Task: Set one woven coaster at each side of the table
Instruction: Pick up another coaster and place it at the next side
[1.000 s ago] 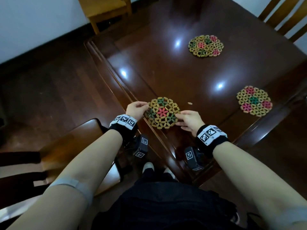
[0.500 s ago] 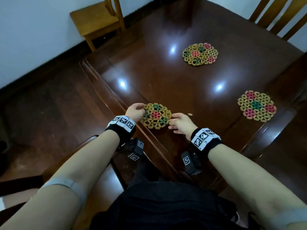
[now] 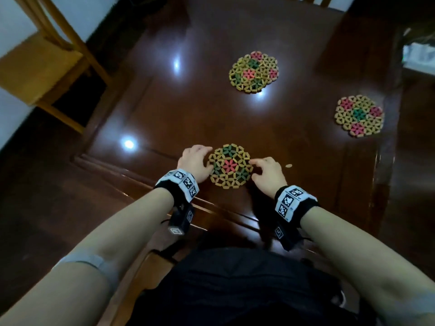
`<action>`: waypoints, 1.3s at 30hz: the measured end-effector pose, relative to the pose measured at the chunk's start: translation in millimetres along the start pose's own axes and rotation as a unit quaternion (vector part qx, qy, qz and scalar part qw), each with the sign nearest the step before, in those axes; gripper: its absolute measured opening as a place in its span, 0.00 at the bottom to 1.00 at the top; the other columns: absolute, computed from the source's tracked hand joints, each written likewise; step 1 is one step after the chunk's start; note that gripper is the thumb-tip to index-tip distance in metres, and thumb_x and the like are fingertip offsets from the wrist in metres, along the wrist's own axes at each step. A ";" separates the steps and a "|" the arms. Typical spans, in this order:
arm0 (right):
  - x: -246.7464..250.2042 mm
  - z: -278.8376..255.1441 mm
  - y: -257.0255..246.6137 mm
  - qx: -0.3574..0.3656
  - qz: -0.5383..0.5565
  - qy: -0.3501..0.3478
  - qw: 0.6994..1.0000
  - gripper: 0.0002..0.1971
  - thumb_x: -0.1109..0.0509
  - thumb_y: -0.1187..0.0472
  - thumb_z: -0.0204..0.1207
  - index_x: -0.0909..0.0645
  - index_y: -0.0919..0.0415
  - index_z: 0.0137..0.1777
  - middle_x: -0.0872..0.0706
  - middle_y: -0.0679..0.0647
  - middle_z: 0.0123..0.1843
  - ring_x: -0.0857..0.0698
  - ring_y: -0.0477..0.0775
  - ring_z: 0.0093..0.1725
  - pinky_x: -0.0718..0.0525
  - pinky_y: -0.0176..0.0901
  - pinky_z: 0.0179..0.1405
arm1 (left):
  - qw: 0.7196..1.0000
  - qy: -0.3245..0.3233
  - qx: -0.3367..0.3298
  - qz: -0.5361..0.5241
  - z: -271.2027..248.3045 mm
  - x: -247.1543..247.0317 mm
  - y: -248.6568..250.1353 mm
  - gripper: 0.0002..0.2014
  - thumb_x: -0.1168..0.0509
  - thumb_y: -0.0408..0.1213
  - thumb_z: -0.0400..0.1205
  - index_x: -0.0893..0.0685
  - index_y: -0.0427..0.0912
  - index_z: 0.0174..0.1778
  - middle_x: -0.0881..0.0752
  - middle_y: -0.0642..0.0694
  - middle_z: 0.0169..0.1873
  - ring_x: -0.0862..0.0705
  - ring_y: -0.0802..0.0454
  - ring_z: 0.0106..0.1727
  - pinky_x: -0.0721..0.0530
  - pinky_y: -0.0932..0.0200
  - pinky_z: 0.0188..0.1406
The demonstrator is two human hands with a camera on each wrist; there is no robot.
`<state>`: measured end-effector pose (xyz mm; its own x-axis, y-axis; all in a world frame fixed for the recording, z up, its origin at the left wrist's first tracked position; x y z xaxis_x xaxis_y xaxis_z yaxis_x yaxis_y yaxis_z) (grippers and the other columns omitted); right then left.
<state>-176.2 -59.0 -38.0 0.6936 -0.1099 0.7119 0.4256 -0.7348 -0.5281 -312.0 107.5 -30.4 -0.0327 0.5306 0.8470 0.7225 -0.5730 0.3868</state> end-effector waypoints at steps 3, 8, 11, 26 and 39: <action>-10.7 -8.9 0.3 0.004 -0.086 -0.030 0.996 0.25 0.37 0.61 0.76 0.27 0.48 0.74 0.28 0.54 0.75 0.34 0.61 0.74 0.30 0.53 0.72 | 0.983 -0.065 -0.133 0.105 -0.6 -16.0 18.1 0.31 0.35 0.47 0.79 0.36 0.55 0.79 0.37 0.52 0.81 0.40 0.45 0.81 0.34 0.42 0.76; -16.4 -15.7 1.4 -0.015 -0.095 -0.044 0.994 0.28 0.40 0.64 0.77 0.32 0.45 0.77 0.30 0.51 0.78 0.36 0.60 0.76 0.32 0.53 0.74 | 0.965 -0.107 -0.191 0.142 -3.8 -30.8 13.6 0.32 0.36 0.40 0.80 0.40 0.56 0.80 0.37 0.54 0.81 0.42 0.49 0.82 0.37 0.44 0.77; -17.5 -16.7 -5.0 0.000 -0.101 -0.027 0.995 0.26 0.41 0.64 0.77 0.27 0.46 0.74 0.27 0.50 0.76 0.34 0.59 0.74 0.32 0.53 0.74 | 0.970 -0.105 -0.187 0.114 -4.0 -25.8 4.8 0.35 0.34 0.38 0.79 0.41 0.56 0.81 0.32 0.53 0.80 0.39 0.50 0.82 0.36 0.45 0.77; -33.9 -23.4 -22.8 0.082 -0.136 -0.005 0.987 0.16 0.39 0.61 0.77 0.16 0.51 0.60 0.22 0.43 0.74 0.26 0.53 0.71 0.26 0.52 0.70 | 0.957 -0.120 -0.215 0.154 -21.2 -23.2 0.1 0.33 0.33 0.52 0.77 0.35 0.54 0.79 0.29 0.52 0.75 0.36 0.49 0.78 0.36 0.48 0.75; -30.3 -28.0 -20.0 0.104 -0.151 0.016 0.983 0.13 0.39 0.62 0.76 0.14 0.53 0.54 0.16 0.47 0.66 0.21 0.54 0.59 0.22 0.50 0.56 | 0.948 -0.152 -0.236 0.149 -23.3 -32.9 0.9 0.33 0.32 0.49 0.77 0.35 0.56 0.79 0.32 0.55 0.77 0.39 0.48 0.79 0.37 0.46 0.77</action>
<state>-222.1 -59.7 -36.1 0.4998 0.0687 0.8634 0.7211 -0.5851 -0.3709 -326.3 74.9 -49.4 0.3762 0.4162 0.8278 0.2772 -0.9031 0.3280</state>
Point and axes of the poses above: each hand's wrist, its own z-axis towards the middle knuckle, its own x-axis out of the back of the hand, y = z × x, the point moved 8 cm from there along z, towards the middle knuckle
